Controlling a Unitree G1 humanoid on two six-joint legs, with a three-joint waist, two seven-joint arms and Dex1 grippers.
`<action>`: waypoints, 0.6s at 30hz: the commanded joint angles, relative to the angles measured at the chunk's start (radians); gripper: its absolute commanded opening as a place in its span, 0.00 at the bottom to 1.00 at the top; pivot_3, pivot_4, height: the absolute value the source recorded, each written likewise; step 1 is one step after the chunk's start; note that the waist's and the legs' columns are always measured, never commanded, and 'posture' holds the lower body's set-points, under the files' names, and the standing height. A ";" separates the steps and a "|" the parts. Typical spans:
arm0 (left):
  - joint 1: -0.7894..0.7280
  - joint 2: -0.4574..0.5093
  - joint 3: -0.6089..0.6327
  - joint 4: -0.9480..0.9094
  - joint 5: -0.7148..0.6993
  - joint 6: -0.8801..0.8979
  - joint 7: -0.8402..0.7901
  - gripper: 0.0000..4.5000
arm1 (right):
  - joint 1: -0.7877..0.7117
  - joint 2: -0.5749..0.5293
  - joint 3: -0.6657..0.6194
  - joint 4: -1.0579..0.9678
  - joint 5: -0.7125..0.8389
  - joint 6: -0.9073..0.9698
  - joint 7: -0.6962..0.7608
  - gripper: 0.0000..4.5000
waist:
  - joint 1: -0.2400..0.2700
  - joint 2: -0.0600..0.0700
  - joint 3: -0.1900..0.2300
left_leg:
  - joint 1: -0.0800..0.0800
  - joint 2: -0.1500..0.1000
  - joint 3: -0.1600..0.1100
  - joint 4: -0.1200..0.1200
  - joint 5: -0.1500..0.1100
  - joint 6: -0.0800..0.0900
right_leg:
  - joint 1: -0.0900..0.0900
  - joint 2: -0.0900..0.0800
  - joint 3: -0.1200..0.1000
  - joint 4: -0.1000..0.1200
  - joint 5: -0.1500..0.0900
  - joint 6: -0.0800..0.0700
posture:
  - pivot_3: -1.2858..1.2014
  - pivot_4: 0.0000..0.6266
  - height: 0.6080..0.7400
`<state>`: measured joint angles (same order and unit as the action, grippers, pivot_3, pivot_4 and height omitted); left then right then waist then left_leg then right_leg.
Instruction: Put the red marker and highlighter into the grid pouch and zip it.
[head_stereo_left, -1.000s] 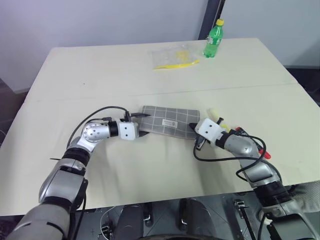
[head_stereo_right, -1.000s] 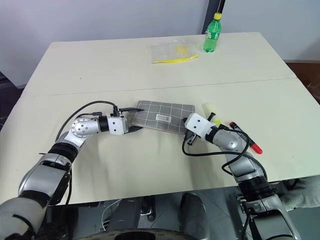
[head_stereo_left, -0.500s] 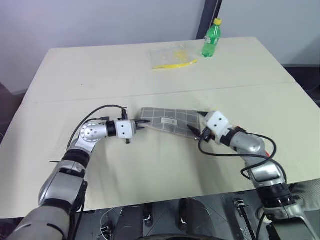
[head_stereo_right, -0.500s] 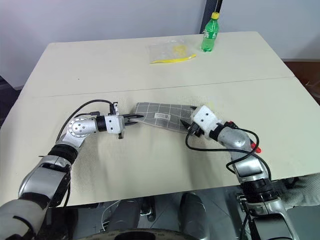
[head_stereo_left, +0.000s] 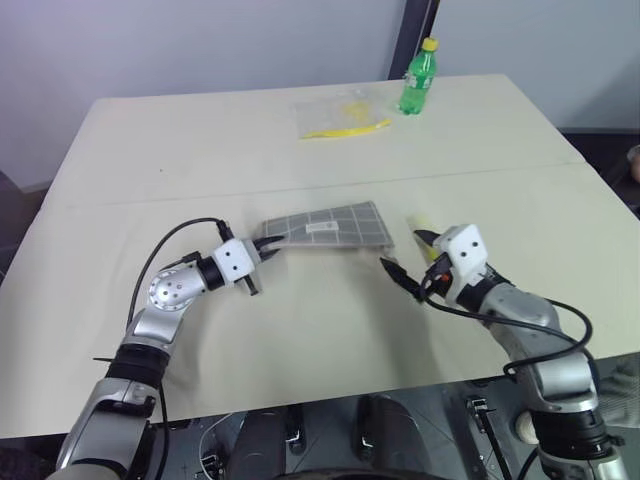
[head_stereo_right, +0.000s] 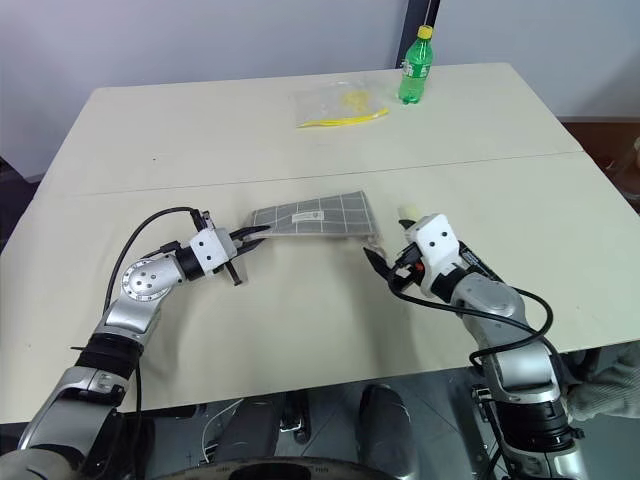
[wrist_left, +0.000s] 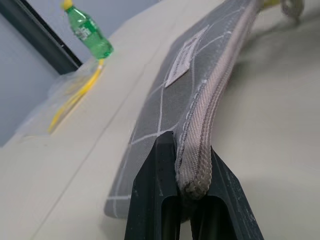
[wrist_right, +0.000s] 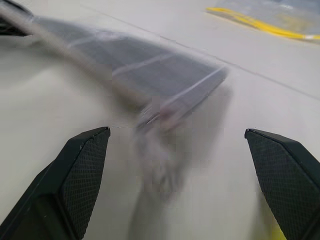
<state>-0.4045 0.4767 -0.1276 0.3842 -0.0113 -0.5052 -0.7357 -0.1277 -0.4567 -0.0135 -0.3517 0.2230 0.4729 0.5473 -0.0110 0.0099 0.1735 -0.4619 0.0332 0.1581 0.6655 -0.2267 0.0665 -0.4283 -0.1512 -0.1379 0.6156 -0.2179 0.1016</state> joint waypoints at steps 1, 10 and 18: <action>-0.003 0.000 0.004 -0.055 0.011 0.015 0.019 0.00 | -0.026 0.021 0.031 0.041 -0.029 0.009 -0.038 1.00 | 0.001 0.000 0.000 | 0.000 0.000 0.000 0.000 0.000 0.000 | 0.000 0.000 0.000 0.000 0.000 0.000 | 0.52 0.24 1.00; 0.016 0.002 0.000 -0.078 0.024 0.024 0.030 0.00 | -0.071 0.151 -0.028 0.076 0.071 0.096 -0.118 0.70 | -0.001 0.000 0.000 | -0.001 0.000 0.001 0.000 0.000 0.000 | 0.000 0.000 0.000 0.001 0.002 0.003 | 0.52 0.24 1.00; 0.013 -0.012 -0.007 -0.082 0.037 0.029 0.045 0.00 | -0.096 0.146 0.026 0.067 0.059 0.132 -0.116 0.00 | 0.000 0.000 0.000 | -0.001 0.000 0.001 0.000 0.000 0.000 | -0.001 0.000 0.000 0.001 0.002 0.003 | 0.52 0.24 1.00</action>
<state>-0.3888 0.4674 -0.1366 0.3382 0.0221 -0.4732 -0.7034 -0.2263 -0.2815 -0.0152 -0.2505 0.3143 0.6177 0.4200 -0.0106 0.0101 0.1735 -0.4633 0.0329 0.1589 0.6652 -0.2269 0.0668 -0.4296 -0.1513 -0.1379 0.6163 -0.2162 0.1046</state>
